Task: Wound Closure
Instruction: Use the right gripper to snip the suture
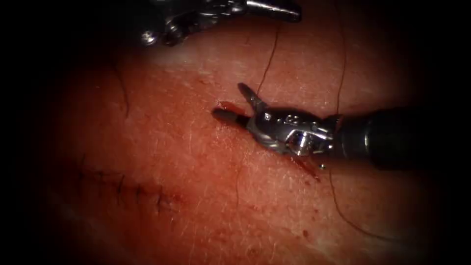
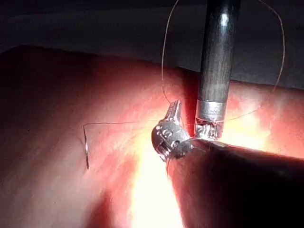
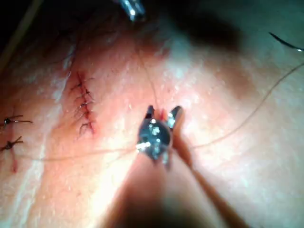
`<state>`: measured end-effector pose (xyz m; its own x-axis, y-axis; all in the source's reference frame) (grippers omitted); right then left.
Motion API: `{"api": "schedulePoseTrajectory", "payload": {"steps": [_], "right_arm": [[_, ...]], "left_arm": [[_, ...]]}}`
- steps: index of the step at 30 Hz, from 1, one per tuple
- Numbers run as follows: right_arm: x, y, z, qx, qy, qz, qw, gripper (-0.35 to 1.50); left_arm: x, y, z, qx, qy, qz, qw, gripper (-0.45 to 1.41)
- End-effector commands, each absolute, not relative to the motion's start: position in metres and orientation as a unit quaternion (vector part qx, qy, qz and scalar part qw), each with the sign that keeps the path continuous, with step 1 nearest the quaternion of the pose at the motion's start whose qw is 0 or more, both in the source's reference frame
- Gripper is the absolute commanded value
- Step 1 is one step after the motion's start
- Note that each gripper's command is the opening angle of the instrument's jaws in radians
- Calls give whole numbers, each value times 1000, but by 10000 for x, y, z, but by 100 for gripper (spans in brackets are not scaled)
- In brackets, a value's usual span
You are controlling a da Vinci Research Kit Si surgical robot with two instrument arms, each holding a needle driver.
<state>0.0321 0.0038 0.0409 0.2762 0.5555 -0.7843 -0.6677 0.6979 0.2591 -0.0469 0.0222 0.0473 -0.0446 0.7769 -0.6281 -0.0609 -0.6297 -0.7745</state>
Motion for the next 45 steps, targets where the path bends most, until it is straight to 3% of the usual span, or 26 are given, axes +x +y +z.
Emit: {"api": "schedulePoseTrajectory", "payload": {"steps": [1,3,4,6,16,17,18,20,21,29,41,42,45], "right_arm": [[327,33,414,-60,464,383,796,89],[327,34,415,-62,466,383,795,66],[327,34,415,-62,466,383,795,46],[326,36,415,-54,474,377,794,-35],[317,35,404,-69,481,370,792,-35],[313,29,403,-63,486,364,792,-27],[309,26,401,-63,486,363,792,54],[297,16,397,-67,482,365,794,103],[288,11,394,-64,480,363,796,118],[212,-1,368,-70,468,371,799,131],[188,-28,362,-64,466,363,804,146],[186,-33,358,-63,466,362,805,146],[185,-45,351,-59,466,360,806,148]], "left_arm": [[-475,220,478,-614,-292,661,316,-45],[-475,219,477,-615,-293,661,315,-45],[-475,218,477,-615,-293,661,315,-45],[-475,217,476,-615,-293,661,315,-45],[-476,217,476,-615,-294,660,314,-45],[-477,218,477,-615,-294,661,314,-45],[-478,218,477,-615,-293,661,314,-45],[-478,218,478,-614,-294,662,314,-45],[-478,219,479,-613,-295,663,313,-45],[-486,222,497,-613,-289,666,311,-45],[-507,184,529,-605,-278,680,307,-45],[-509,177,535,-605,-277,681,306,-6],[-508,169,538,-599,-262,688,315,86]]}}
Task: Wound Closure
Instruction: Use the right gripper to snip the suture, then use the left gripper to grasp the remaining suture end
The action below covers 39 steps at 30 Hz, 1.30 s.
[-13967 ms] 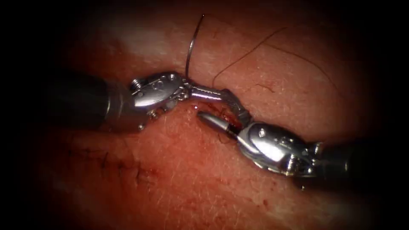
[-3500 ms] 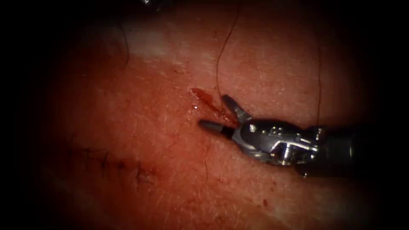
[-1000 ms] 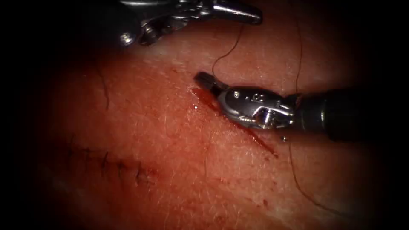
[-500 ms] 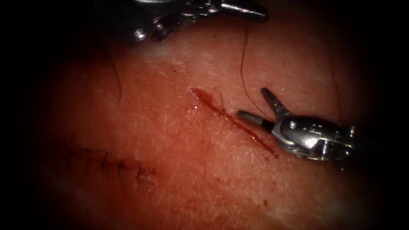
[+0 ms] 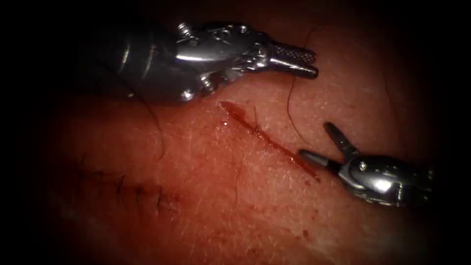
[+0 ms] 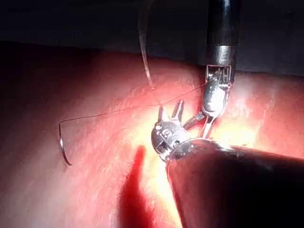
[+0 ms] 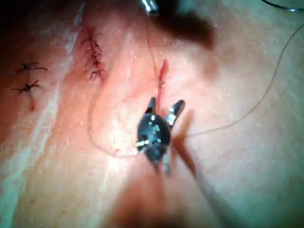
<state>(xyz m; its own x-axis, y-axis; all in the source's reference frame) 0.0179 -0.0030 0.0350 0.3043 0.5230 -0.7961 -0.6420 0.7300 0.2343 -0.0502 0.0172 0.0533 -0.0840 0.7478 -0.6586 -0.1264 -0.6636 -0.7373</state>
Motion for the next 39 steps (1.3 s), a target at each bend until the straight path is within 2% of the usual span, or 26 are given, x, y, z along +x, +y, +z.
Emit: {"api": "schedulePoseTrajectory", "payload": {"steps": [1,2,8,13,14,15,19,21,23,24,29,33,39], "right_arm": [[186,-48,349,-56,468,358,806,148],[187,-54,345,-51,471,354,806,148],[186,-69,326,-29,472,345,811,148],[187,-71,300,-26,470,339,815,148],[189,-72,297,-27,469,337,816,148],[196,-77,292,-21,473,334,815,146],[200,-81,293,-19,479,327,815,143],[204,-85,298,-18,474,325,818,141],[206,-87,300,-18,472,324,819,141],[207,-88,301,-17,472,324,820,141],[208,-88,298,-14,472,323,820,141],[210,-89,299,-15,473,323,819,141],[215,-93,300,-13,474,321,820,140]], "left_arm": [[-506,166,539,-595,-256,692,319,103],[-500,158,540,-585,-245,701,325,120],[-455,96,550,-536,-232,751,307,120],[-438,20,583,-489,-217,796,284,103],[-439,9,589,-483,-222,797,286,101],[-446,-19,605,-466,-238,801,292,91],[-453,-41,619,-455,-251,801,299,83],[-464,-60,633,-450,-267,796,305,66],[-471,-63,639,-449,-268,795,308,64],[-475,-61,642,-448,-270,793,313,57],[-482,-61,639,-449,-276,791,309,56],[-479,-59,633,-448,-274,792,311,46],[-460,-48,630,-430,-248,787,367,47]]}}
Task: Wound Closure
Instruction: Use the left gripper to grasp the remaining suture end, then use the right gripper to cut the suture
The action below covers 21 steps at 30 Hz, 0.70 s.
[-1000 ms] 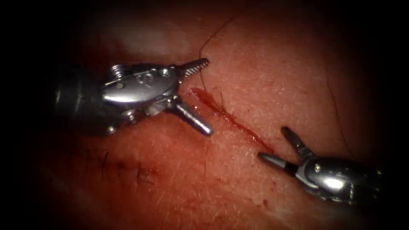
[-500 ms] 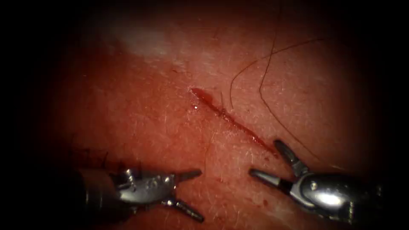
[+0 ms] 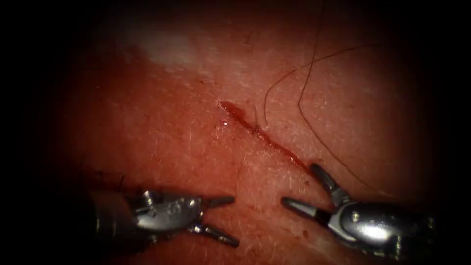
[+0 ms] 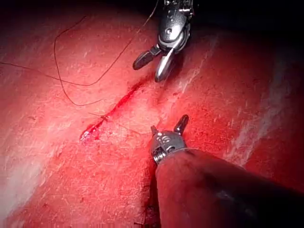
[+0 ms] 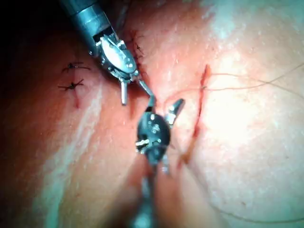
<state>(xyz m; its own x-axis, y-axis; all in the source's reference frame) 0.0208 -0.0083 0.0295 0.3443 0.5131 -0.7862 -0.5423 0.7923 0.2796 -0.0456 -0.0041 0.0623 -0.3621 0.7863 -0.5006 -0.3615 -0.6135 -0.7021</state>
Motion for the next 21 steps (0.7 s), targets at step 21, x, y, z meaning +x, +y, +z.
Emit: {"api": "schedulePoseTrajectory", "payload": {"steps": [21], "right_arm": [[233,-103,301,-3,467,315,826,135]], "left_arm": [[-479,-43,679,-340,-294,699,556,39]]}}
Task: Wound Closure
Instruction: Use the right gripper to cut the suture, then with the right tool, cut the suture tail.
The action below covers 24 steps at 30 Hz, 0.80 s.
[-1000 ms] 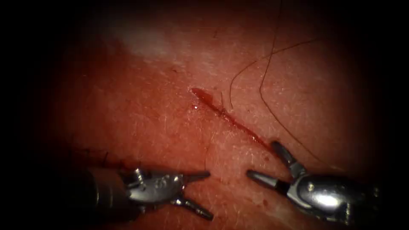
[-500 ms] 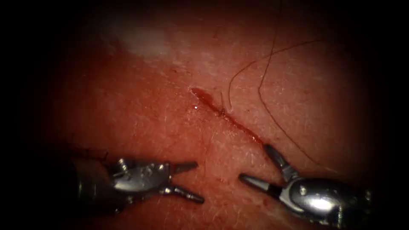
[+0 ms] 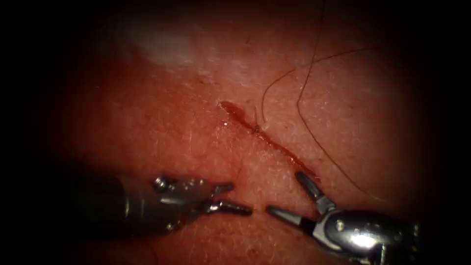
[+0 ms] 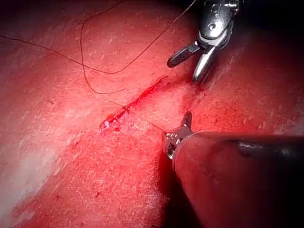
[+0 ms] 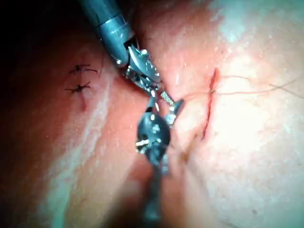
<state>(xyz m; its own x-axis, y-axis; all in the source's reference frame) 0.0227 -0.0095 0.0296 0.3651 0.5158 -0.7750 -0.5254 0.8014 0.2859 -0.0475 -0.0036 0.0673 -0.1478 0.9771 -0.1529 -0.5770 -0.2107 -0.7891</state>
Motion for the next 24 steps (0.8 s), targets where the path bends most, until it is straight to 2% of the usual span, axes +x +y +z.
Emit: {"api": "schedulePoseTrajectory", "payload": {"steps": [1,2,3,5,6,8,10,13,24], "right_arm": [[233,-104,301,-2,466,315,827,135],[233,-104,301,-2,466,315,827,135],[234,-104,301,-2,466,315,827,135],[236,-105,301,-3,466,315,827,133],[236,-105,301,-3,466,315,827,133],[238,-106,301,0,466,313,828,133],[241,-108,301,6,467,309,828,128],[244,-110,303,29,476,289,830,103],[241,-102,307,28,477,283,831,101]], "left_arm": [[-480,-44,679,-337,-298,697,559,37],[-481,-44,680,-334,-302,694,562,29],[-481,-45,681,-329,-309,686,570,9],[-480,-45,683,-322,-317,677,580,-18],[-480,-45,683,-322,-317,677,580,-18],[-476,-42,683,-320,-324,674,581,-43],[-471,-38,682,-319,-327,674,580,-45],[-460,-24,673,-317,-315,669,595,-45],[-453,-12,650,-309,-310,659,612,-45]]}}
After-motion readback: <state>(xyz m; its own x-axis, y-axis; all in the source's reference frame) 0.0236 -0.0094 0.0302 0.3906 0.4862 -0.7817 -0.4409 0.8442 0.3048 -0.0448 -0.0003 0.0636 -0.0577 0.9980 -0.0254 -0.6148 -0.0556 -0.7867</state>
